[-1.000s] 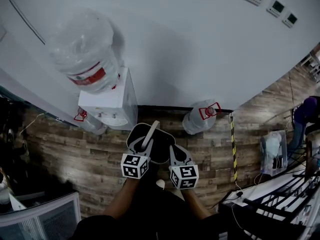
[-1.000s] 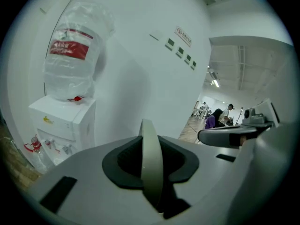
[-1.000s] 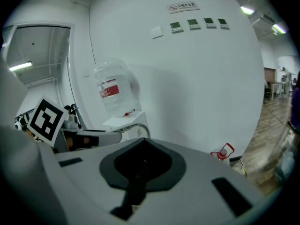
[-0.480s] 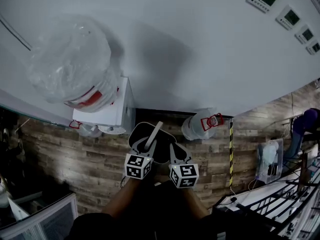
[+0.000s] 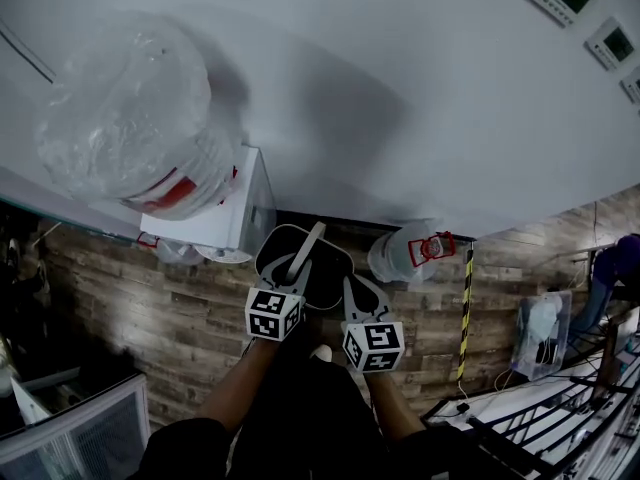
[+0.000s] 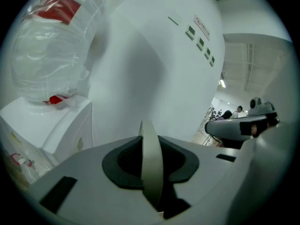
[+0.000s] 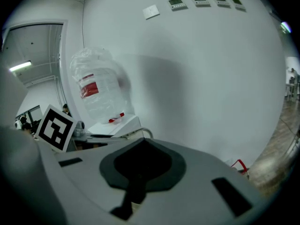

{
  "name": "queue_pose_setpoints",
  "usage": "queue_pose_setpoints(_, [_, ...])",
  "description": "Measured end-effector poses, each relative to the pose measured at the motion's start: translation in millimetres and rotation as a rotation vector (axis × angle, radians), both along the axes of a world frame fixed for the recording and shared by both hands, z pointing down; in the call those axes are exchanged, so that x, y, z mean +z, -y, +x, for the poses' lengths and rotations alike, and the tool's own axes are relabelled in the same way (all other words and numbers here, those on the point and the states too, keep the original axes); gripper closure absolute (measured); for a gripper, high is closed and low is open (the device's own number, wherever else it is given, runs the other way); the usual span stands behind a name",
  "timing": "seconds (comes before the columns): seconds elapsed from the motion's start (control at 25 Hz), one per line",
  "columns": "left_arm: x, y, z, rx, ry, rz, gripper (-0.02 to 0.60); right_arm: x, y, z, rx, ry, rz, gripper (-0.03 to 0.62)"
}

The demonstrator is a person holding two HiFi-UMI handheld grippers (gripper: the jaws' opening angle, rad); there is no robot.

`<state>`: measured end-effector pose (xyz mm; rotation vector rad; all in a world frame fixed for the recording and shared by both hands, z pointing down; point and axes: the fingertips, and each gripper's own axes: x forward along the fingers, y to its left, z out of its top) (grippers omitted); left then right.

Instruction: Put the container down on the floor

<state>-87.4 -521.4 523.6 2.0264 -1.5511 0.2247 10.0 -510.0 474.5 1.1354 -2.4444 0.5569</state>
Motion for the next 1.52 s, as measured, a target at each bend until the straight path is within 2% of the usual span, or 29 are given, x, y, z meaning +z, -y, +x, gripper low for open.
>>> queue_pose_setpoints(0.2, [10, 9, -9, -0.063, 0.01, 0.009, 0.495, 17, 0, -4, -0.043, 0.02, -0.014, 0.583])
queue_pose_setpoints(0.52, [52, 18, -1, -0.127, 0.018, 0.035, 0.495, 60, -2, -1, -0.094, 0.032, -0.017, 0.583])
queue_pose_setpoints(1.04, [140, 39, 2, -0.173, 0.012, 0.057, 0.497, 151, 9, 16, -0.08, 0.059, -0.013, 0.583])
queue_pose_setpoints(1.52, [207, 60, -11, -0.168, 0.021, 0.085, 0.497, 230, 31, 1, -0.086, 0.054, 0.047, 0.583])
